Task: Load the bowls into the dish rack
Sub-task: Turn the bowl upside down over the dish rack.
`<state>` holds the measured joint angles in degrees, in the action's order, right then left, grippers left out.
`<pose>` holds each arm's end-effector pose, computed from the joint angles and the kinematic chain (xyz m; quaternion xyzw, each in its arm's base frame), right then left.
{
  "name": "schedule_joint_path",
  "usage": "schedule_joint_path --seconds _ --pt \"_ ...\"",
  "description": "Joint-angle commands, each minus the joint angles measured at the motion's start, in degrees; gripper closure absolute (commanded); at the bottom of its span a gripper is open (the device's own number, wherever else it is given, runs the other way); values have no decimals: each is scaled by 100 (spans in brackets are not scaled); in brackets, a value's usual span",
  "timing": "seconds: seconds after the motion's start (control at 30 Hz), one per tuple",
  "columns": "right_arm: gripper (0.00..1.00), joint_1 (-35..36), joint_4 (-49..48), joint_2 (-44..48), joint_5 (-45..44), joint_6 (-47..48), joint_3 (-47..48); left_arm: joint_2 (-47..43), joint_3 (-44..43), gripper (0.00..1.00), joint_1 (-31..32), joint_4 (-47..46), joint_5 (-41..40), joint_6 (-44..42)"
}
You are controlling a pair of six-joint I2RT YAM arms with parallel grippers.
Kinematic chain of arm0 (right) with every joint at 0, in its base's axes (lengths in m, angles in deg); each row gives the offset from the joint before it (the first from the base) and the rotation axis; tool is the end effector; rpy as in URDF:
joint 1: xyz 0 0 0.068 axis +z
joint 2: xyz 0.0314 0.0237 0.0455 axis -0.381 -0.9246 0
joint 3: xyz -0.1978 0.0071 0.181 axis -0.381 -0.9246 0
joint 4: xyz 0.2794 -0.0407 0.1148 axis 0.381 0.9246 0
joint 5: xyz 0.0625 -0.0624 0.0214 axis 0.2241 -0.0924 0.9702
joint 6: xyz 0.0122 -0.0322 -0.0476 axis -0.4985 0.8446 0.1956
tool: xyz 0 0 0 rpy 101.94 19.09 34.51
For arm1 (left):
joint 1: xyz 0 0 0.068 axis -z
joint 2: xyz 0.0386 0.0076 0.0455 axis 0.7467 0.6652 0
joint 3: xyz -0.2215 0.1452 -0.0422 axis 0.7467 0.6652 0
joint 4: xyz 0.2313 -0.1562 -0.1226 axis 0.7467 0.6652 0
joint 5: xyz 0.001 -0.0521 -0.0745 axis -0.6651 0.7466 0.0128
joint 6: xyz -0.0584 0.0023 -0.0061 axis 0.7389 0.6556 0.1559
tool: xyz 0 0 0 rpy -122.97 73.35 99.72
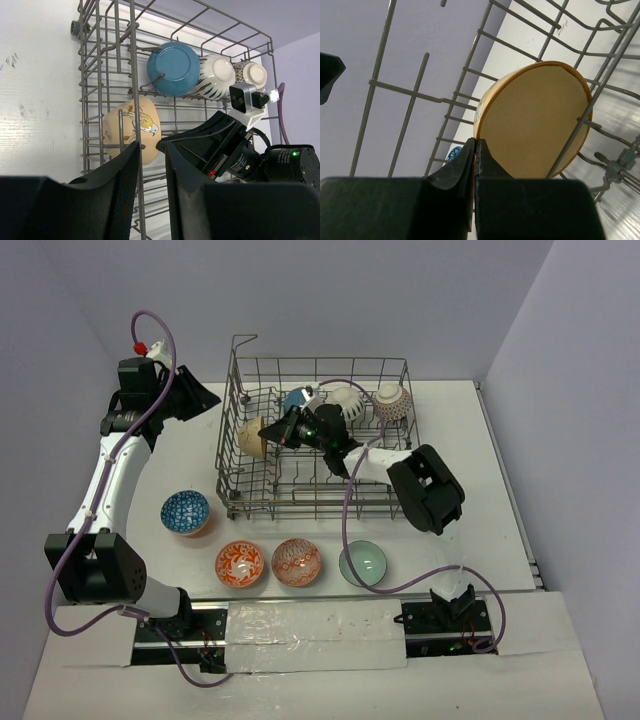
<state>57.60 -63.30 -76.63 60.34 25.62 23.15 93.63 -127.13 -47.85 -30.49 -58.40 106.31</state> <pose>0.4155 0.3146 0.1759 -0.0278 0.7298 0.5742 0.3700 0.3884 -0.0195 0.3675 -0.1109 0.8339 -0.2949 0.4532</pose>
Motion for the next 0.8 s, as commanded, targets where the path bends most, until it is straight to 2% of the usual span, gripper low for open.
schedule_joint_path --seconds 0.0,0.37,0.77 --pt "100 -145 -109 462 58 100 -194 46 44 67 -27 -250 22 -3" --pt "100 -312 -109 664 154 294 -660 81 61 67 -27 -259 39 23" --pt "100 -417 303 787 190 671 -801 134 79 67 -27 -259 66 23"
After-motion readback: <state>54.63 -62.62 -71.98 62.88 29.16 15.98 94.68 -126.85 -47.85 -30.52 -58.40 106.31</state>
